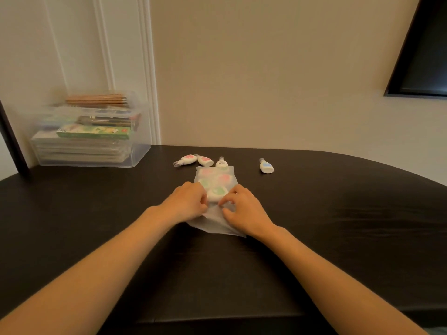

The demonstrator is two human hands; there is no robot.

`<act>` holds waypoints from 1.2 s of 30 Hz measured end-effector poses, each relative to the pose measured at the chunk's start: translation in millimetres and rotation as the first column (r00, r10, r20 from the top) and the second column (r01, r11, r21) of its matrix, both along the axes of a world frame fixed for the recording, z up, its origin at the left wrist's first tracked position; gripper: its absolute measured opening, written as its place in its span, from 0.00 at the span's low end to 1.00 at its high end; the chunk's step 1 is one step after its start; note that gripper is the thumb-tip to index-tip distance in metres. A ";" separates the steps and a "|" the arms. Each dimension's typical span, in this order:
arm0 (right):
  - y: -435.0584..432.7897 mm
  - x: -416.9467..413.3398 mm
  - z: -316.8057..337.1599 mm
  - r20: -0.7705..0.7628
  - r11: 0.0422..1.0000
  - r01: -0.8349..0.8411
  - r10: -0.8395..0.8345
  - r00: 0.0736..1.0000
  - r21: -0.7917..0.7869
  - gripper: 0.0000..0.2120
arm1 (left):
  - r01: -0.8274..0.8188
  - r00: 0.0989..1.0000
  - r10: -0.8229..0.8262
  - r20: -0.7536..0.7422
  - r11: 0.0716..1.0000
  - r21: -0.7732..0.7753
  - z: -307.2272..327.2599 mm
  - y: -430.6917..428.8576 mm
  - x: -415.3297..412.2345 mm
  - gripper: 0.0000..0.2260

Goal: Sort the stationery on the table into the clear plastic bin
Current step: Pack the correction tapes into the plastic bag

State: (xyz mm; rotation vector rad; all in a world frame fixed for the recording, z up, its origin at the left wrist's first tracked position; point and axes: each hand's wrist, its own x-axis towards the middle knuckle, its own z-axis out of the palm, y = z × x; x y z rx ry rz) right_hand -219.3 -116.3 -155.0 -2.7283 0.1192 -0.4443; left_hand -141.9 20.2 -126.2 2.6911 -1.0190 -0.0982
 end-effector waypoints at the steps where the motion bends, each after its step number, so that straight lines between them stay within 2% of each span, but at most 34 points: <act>1: 0.1 -1.1 -0.2 -0.005 1.000 -0.001 0.001 1.000 -0.011 0.13 | 0.026 0.998 -0.027 0.062 0.999 0.019 -4.5 1.0 0.6 0.08; 4: 0.3 -2.5 -0.3 -0.010 0.999 -0.002 0.002 1.000 -0.049 0.16 | 0.091 0.981 -0.099 0.166 0.994 0.056 -15.2 2.5 3.8 0.10; 8: 0.6 -2.5 -0.2 -0.011 0.999 0.010 -0.011 1.000 -0.049 0.18 | 0.122 0.989 -0.122 0.078 0.992 0.005 -16.4 0.6 2.9 0.13; 10: -0.2 -2.5 -0.5 -0.003 1.000 0.025 -0.025 1.000 -0.015 0.19 | 0.113 0.993 -0.114 -0.007 0.989 -0.093 -11.9 0.6 1.3 0.15; 12: -1.6 -1.9 0.0 0.039 0.996 0.065 -0.067 0.997 0.053 0.17 | -0.003 1.000 -0.003 -0.024 0.970 -0.242 -9.7 0.4 1.8 0.13; 14: -3.0 0.2 0.0 0.086 0.990 0.113 -0.120 0.989 0.083 0.16 | -0.206 0.978 0.200 -0.058 0.898 -0.388 -12.6 0.2 10.6 0.08; 15: -3.9 1.5 0.0 0.100 0.987 0.138 -0.147 0.984 0.084 0.16 | -0.310 0.951 0.282 -0.129 0.855 -0.416 -15.0 -0.7 17.2 0.09; 17: -4.8 3.0 1.4 0.098 0.978 0.178 -0.189 0.977 0.113 0.19 | -0.425 0.902 0.355 -0.245 0.828 -0.366 -17.5 -3.6 26.5 0.15; 20: -5.8 5.1 6.3 -0.005 0.956 0.184 -0.188 0.982 0.230 0.21 | -0.403 0.908 0.362 -0.211 0.891 -0.210 -12.8 -12.8 29.2 0.19; 22: -7.7 8.7 7.7 -0.071 0.944 0.166 -0.152 0.986 0.287 0.22 | -0.394 0.912 0.363 -0.192 0.906 -0.157 -6.9 -18.5 27.1 0.18; 25: -11.9 14.8 3.7 -0.135 0.920 0.147 -0.104 0.985 0.363 0.28 | -0.419 0.886 0.376 -0.270 0.900 -0.123 -3.0 -22.7 27.4 0.12; 27: -14.9 17.0 0.9 -0.129 0.892 0.142 -0.096 0.987 0.430 0.27 | -0.410 0.883 0.366 -0.295 0.907 -0.101 -3.5 -24.6 26.4 0.07; 30: -19.2 19.8 -0.6 -0.052 0.850 0.152 -0.146 0.988 0.504 0.22 | -0.360 0.906 0.327 -0.268 0.929 -0.084 -3.5 -26.6 23.2 0.11; 33: -22.6 23.1 0.0 -0.010 0.847 0.164 -0.185 0.983 0.506 0.20 | -0.315 0.912 0.291 -0.290 0.948 -0.040 2.1 -25.8 22.8 0.12; 36: -25.0 25.6 0.2 0.006 0.875 0.180 -0.205 0.979 0.448 0.18 | -0.355 0.913 0.330 -0.239 0.933 -0.068 5.1 -22.7 26.8 0.16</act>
